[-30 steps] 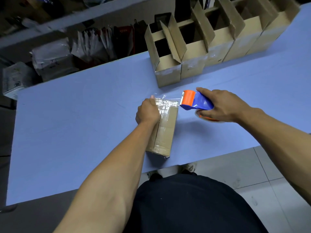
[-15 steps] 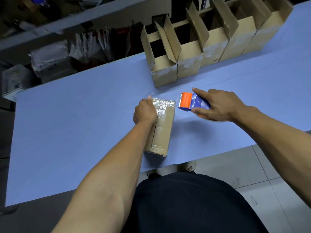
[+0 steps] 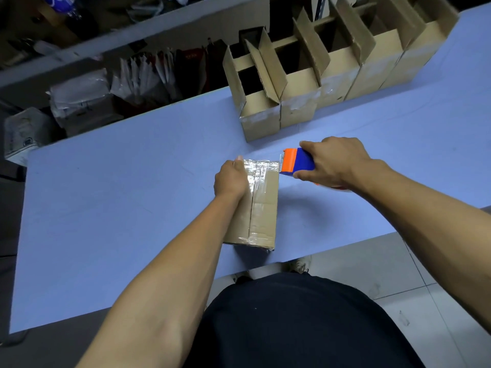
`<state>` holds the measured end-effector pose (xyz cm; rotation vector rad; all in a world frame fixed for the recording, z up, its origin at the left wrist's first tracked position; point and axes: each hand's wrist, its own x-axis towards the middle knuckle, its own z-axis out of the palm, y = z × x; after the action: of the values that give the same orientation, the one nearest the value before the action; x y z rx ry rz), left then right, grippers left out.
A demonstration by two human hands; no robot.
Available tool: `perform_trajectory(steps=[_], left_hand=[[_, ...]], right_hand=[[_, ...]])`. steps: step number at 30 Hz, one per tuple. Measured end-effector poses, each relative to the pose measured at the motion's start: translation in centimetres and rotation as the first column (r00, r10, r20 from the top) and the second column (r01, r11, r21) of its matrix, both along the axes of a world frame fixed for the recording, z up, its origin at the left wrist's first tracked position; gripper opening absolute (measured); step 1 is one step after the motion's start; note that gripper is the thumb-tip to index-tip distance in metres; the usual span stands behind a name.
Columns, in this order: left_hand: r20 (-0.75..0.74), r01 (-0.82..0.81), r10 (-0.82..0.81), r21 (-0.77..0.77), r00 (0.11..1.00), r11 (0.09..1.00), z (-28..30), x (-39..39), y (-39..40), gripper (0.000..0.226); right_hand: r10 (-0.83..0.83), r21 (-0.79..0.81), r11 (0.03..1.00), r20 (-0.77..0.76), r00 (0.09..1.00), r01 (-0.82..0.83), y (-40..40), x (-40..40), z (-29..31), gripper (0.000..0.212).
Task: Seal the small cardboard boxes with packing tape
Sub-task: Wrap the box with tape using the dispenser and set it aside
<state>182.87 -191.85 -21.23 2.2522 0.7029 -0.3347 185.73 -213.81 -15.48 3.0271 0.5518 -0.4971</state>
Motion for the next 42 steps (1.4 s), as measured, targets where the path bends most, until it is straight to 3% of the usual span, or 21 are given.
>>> perform_trajectory(steps=[7, 11, 17, 22, 26, 28, 31, 36, 39, 42], left_hand=[[0.095, 0.064, -0.07, 0.061, 0.993, 0.996, -0.4, -1.9, -1.3, 0.052], [0.097, -0.088, 0.088, -0.006, 0.991, 0.996, -0.2, -2.0, -1.1, 0.052], [0.106, -0.13, 0.144, -0.129, 0.984, 0.983, -0.4, -2.0, -0.9, 0.046], [0.094, -0.172, 0.192, -0.191, 0.977, 0.966, -0.3, -2.2, -0.6, 0.049], [0.109, -0.227, 0.259, -0.247, 0.96, 0.942, -0.4, -2.3, -0.5, 0.033], [0.14, -0.274, 0.319, -0.273, 0.937, 0.922, -0.5, -2.5, -0.6, 0.028], [0.194, -0.298, 0.36, -0.288, 0.912, 0.91, -0.7, -2.7, -0.7, 0.023], [0.238, -0.344, 0.437, -0.348, 0.867, 0.872, -0.5, -2.8, -0.4, 0.007], [0.262, -0.376, 0.486, -0.375, 0.834, 0.847, -0.1, -3.0, 0.2, 0.011], [0.316, -0.378, 0.512, -0.398, 0.799, 0.836, 1.2, -2.6, 1.0, 0.006]], right_hand=[[0.006, -0.192, 0.981, 0.007, 1.0, -0.005, 2.9, -1.5, 0.0, 0.032], [-0.29, -0.025, 0.957, -0.082, 0.954, 0.289, 1.3, -2.8, -2.9, 0.055], [-0.308, 0.128, 0.936, -0.153, 0.939, 0.328, 1.9, -1.5, -5.5, 0.083], [-0.243, 0.23, 0.928, -0.226, 0.943, 0.294, 3.4, -1.5, -6.8, 0.06], [-0.173, 0.342, 0.91, -0.197, 0.965, 0.233, 3.8, -2.4, -8.1, 0.04], [-0.241, 0.36, 0.886, -0.177, 0.954, 0.291, 3.7, -2.3, -7.9, 0.029], [-0.431, 0.451, 0.767, -0.167, 0.887, 0.457, 3.9, -1.9, -6.6, 0.028], [-0.501, 0.642, 0.446, -0.399, 0.768, 0.624, 6.0, -2.8, -5.0, 0.022], [-0.5, 0.678, 0.417, -0.384, 0.776, 0.605, 7.0, -3.2, -4.4, 0.023], [-0.463, 0.748, 0.316, -0.415, 0.783, 0.584, 8.1, -2.9, -3.3, 0.025]])
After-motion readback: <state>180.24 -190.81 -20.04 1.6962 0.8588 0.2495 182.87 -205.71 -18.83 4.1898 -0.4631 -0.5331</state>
